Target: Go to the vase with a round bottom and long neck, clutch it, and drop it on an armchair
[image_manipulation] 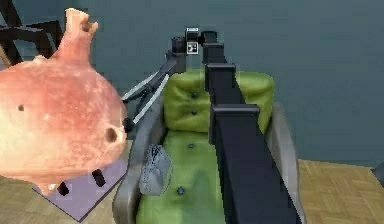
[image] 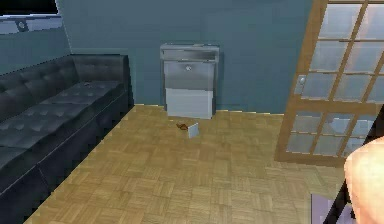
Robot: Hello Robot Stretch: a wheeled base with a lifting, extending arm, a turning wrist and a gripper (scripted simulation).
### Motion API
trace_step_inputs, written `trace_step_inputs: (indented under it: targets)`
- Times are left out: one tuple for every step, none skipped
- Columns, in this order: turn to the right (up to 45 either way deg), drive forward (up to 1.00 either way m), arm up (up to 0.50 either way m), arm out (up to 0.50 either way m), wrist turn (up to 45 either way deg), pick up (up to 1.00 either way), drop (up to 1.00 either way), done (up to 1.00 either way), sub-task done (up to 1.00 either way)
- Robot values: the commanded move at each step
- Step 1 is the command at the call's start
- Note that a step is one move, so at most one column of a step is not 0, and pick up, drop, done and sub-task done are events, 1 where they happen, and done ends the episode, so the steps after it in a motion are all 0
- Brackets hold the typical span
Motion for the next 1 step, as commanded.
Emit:
trace_step_inputs:
  targets:
    - [0.0, 0.0, 0.0, 0.0, 45.0, 0.0, 0.0, 0.0, 0.0]
